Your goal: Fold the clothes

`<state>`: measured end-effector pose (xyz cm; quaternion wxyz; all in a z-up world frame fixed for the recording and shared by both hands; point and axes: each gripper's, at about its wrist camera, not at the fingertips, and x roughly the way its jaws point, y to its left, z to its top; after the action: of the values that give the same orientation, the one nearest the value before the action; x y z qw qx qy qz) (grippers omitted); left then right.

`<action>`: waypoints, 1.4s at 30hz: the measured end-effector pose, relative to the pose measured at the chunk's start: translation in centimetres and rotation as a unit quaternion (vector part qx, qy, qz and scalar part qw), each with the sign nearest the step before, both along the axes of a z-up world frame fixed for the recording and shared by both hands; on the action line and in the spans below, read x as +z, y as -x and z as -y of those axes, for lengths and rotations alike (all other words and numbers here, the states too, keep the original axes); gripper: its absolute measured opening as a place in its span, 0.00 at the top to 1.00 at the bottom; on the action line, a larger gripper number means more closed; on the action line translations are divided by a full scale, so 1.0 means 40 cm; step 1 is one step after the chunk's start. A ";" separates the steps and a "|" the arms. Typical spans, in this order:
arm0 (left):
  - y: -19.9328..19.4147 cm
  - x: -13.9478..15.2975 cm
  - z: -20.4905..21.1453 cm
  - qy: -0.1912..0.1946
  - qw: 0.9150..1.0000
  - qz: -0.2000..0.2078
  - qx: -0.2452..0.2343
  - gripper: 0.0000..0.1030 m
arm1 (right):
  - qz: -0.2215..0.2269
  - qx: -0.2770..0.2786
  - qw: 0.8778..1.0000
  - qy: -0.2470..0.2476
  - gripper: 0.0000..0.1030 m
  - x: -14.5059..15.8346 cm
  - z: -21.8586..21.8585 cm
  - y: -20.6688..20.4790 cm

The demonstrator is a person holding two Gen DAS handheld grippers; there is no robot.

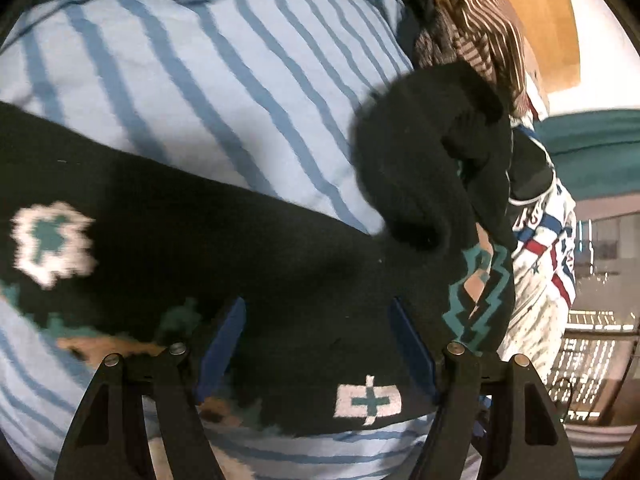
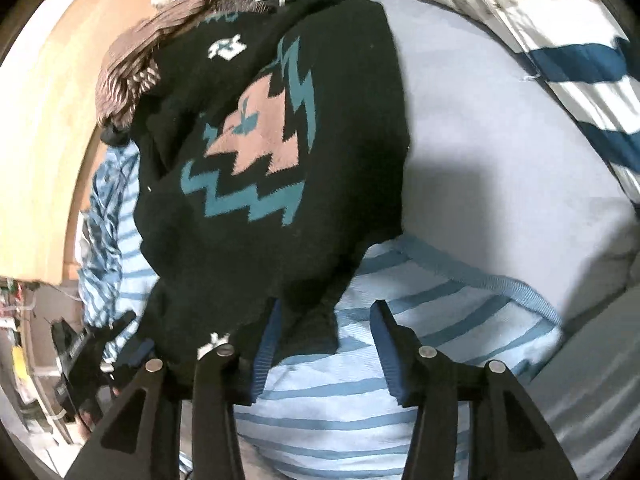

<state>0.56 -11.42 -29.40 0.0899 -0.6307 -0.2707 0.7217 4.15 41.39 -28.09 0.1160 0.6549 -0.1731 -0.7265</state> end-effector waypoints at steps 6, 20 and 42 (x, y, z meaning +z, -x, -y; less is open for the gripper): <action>0.021 -0.034 -0.050 -0.006 1.000 0.003 -0.023 0.28 | 0.014 0.054 0.998 -0.012 0.59 -0.109 0.074 0.017; 0.037 -0.054 -0.012 -0.042 0.999 -0.008 -0.033 0.28 | -0.048 0.038 0.998 0.016 0.94 -0.056 0.093 0.034; 0.074 -0.052 -0.009 -0.031 0.999 -0.004 -0.033 0.28 | -0.012 0.025 0.996 0.081 0.49 -0.088 0.019 -0.110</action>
<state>-2.39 -11.07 -31.46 0.1340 -0.6338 -0.2712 0.7119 8.56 40.64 -31.61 0.1885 0.6389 -0.2139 -0.7145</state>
